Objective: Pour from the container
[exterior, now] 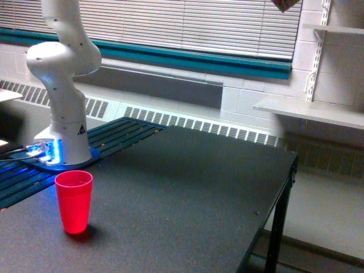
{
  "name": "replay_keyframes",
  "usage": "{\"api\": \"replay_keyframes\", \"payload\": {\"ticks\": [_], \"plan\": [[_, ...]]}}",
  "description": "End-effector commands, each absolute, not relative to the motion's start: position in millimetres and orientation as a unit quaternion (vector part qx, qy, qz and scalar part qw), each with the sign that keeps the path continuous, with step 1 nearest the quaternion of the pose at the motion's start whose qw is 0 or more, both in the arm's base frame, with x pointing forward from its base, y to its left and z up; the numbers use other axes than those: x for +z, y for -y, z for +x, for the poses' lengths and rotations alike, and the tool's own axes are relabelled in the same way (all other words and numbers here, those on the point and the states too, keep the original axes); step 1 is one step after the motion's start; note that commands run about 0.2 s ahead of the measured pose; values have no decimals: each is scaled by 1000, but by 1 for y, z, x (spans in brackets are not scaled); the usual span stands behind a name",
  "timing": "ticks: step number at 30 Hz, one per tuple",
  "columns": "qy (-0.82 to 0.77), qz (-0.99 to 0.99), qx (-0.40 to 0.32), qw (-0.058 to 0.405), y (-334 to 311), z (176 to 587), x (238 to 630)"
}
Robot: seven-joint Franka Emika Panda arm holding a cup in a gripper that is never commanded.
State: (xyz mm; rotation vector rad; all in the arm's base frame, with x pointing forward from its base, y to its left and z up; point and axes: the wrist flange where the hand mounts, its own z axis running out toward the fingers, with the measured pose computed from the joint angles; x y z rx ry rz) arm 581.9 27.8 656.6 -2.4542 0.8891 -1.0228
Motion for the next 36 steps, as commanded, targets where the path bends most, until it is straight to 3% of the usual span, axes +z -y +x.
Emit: {"api": "replay_keyframes", "payload": {"ticks": [1,19,36], "plan": [[-316,-860,-363,170,-28,585,661],[-278,-870,-381,144,16,568,655],[-286,-875,-380,94,103,503,627]]}}
